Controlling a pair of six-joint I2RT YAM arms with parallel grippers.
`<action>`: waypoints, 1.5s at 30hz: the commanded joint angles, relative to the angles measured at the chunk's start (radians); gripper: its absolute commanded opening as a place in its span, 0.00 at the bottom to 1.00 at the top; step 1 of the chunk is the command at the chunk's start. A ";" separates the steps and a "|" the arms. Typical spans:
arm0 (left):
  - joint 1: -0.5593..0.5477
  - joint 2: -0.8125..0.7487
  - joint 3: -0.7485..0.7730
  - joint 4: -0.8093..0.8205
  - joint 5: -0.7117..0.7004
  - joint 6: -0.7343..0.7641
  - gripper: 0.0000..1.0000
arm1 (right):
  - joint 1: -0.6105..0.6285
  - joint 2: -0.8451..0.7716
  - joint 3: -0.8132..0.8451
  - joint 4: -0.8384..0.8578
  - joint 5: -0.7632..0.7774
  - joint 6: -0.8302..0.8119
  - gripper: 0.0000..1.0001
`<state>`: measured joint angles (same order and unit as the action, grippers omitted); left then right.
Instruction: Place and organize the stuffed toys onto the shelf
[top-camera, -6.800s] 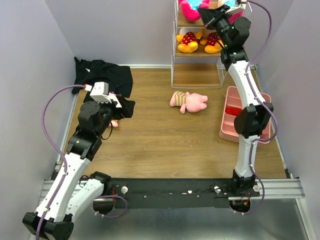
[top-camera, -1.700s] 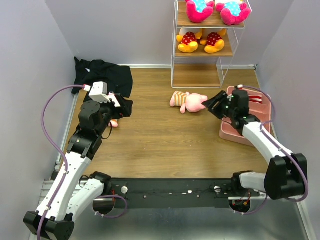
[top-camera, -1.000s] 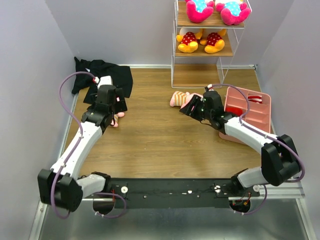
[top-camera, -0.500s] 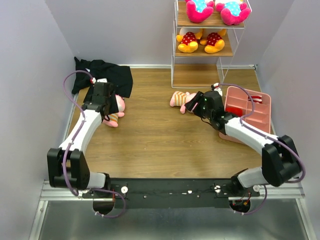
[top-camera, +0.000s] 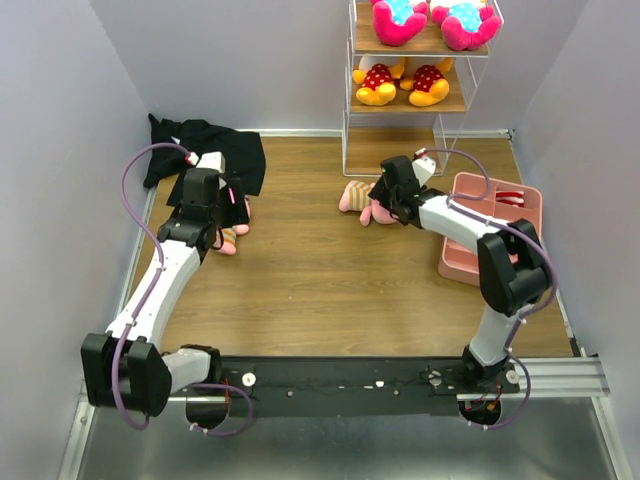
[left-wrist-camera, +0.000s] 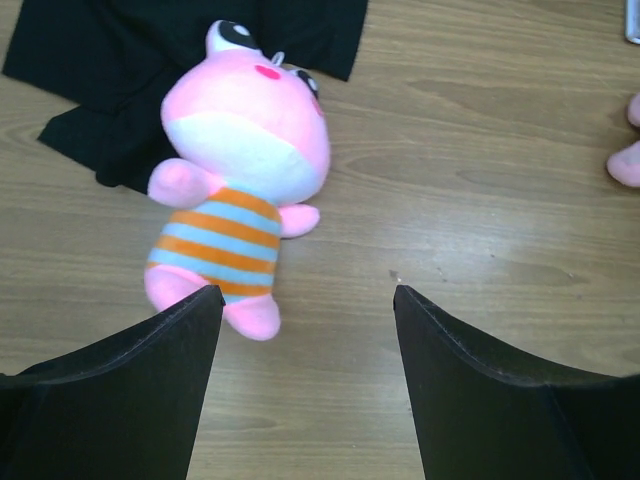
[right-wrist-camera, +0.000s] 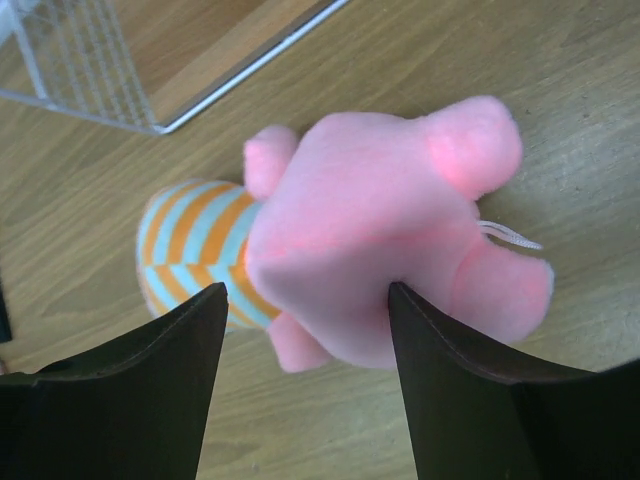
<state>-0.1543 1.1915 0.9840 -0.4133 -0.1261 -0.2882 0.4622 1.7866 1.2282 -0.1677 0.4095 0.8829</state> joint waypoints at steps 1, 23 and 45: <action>-0.033 -0.070 -0.013 0.048 0.068 0.000 0.79 | -0.016 0.077 0.063 -0.065 0.014 -0.082 0.68; -0.180 0.063 0.108 0.197 0.631 -0.250 0.89 | -0.017 -0.449 -0.515 0.849 -0.958 -0.292 0.01; -0.412 0.220 0.177 0.230 0.207 -0.230 0.00 | -0.030 -0.434 -0.349 0.328 -0.700 -0.308 0.74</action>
<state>-0.4862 1.3586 1.0706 -0.1032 0.3950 -0.5808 0.4305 1.4086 0.7876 0.4622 -0.4614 0.5907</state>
